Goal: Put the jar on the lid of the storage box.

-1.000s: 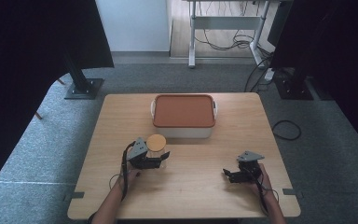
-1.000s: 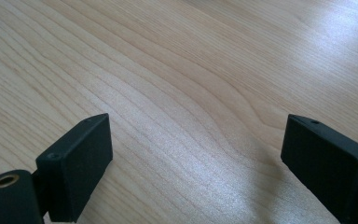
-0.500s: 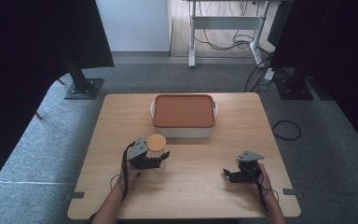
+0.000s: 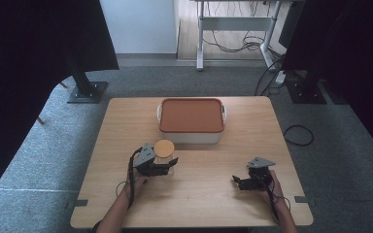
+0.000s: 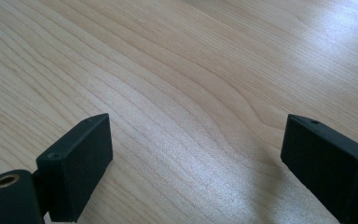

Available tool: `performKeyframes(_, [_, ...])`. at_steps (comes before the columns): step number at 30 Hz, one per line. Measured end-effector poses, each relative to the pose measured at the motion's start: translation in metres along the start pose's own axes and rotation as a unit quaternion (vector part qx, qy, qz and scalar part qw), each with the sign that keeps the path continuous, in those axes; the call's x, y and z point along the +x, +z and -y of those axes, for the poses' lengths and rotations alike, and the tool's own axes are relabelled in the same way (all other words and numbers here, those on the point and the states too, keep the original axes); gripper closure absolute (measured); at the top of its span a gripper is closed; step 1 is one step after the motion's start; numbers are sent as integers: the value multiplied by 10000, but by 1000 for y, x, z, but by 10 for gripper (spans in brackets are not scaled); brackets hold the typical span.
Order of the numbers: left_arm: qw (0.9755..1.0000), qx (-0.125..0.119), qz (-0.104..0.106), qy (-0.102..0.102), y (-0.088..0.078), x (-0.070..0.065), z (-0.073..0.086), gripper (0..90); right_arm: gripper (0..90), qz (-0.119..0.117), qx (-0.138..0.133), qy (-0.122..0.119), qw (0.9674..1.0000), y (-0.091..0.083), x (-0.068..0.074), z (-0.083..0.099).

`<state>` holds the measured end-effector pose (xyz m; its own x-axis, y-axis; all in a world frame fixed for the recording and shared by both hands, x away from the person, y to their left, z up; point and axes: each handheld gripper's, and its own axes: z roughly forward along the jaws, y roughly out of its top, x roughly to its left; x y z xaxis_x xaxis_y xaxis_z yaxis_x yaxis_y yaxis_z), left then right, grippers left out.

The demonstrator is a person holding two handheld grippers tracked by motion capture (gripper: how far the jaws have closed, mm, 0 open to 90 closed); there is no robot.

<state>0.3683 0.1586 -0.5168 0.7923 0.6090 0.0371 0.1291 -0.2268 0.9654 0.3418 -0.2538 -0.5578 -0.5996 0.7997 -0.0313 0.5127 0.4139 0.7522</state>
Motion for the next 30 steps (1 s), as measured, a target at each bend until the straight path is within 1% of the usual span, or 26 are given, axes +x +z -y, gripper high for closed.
performKeyframes(5, [9999, -73, 85, 38, -2, -3, -5, 256, 86, 8, 3, -7, 10000, 0, 0, 0])
performKeyframes(7, [9998, -99, 150, 107, -4, -7, -8, 256, 86, 12, 6, -11, 10000, 0, 0, 0])
performKeyframes(13, [9994, -167, 247, 190, -7, -10, -14, 256, 87, 5, 13, -13, 10000, 0, 0, 0])
performKeyframes(20, [9989, -231, 318, 269, -12, -13, -20, 256, 87, 9, 25, -23, 10000, 0, 1, 0])
performKeyframes(30, [9986, -121, 415, 311, -9, -16, -18, 256, 87, 16, 45, -34, 10000, 1, 1, 0])
